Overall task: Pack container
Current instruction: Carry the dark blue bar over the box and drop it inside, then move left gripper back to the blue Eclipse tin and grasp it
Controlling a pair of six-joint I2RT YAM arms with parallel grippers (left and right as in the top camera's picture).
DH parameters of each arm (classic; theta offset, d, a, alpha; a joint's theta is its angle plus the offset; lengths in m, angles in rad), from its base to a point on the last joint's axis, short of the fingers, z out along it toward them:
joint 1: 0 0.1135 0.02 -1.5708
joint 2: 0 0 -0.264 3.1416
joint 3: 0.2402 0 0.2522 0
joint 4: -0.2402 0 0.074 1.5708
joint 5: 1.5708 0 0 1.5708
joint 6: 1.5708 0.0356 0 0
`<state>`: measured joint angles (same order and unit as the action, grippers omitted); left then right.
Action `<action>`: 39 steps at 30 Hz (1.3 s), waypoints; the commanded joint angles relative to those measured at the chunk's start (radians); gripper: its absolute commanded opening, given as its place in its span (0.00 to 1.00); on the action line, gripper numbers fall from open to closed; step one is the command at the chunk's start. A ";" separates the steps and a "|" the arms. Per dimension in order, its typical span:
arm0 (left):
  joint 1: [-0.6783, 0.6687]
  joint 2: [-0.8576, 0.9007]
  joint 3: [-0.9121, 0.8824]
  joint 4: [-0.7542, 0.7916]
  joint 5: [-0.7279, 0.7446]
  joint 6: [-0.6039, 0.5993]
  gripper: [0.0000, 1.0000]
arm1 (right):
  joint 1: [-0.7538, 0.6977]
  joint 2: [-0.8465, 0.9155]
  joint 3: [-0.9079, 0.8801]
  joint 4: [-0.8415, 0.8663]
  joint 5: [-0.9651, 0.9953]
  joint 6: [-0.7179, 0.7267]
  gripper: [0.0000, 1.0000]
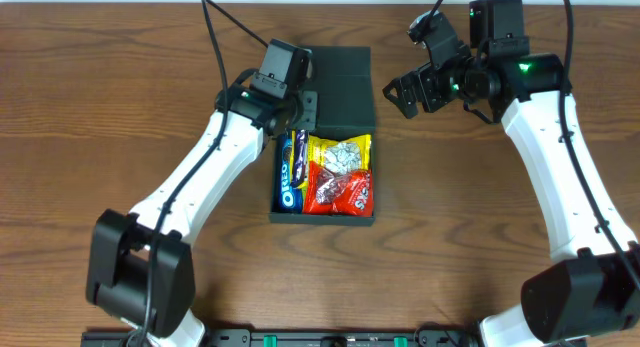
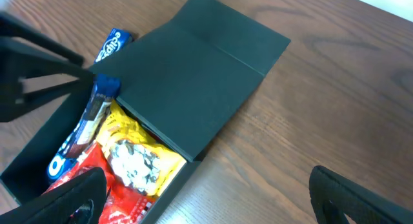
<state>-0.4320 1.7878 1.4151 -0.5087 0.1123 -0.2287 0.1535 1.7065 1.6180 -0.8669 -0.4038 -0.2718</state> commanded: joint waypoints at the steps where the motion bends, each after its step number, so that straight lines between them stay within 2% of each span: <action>1: 0.005 0.065 0.011 0.029 -0.011 0.005 0.29 | -0.010 -0.005 0.009 0.000 0.000 0.014 0.99; 7: 0.005 0.123 0.011 0.041 -0.011 0.015 0.30 | -0.010 -0.005 0.009 -0.001 0.000 0.013 0.99; 13: 0.006 0.127 0.011 -0.065 -0.044 0.027 0.28 | -0.010 -0.005 0.009 0.000 0.000 0.013 0.99; 20: 0.006 0.127 0.011 -0.167 -0.042 0.027 0.16 | -0.010 -0.005 0.009 0.001 0.000 0.013 0.99; 27: 0.006 0.066 0.015 -0.187 -0.042 0.035 0.16 | -0.010 -0.005 0.009 0.004 0.000 0.013 0.99; 33: 0.002 0.003 0.015 -0.206 -0.040 0.039 0.08 | -0.010 -0.005 0.009 0.004 0.000 0.013 0.99; 39: -0.027 -0.002 0.014 -0.273 -0.037 0.068 0.06 | -0.010 -0.005 0.009 0.004 0.000 0.013 0.99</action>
<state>-0.4442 1.7969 1.4376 -0.7597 0.0753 -0.1967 0.1535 1.7065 1.6180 -0.8639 -0.4038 -0.2718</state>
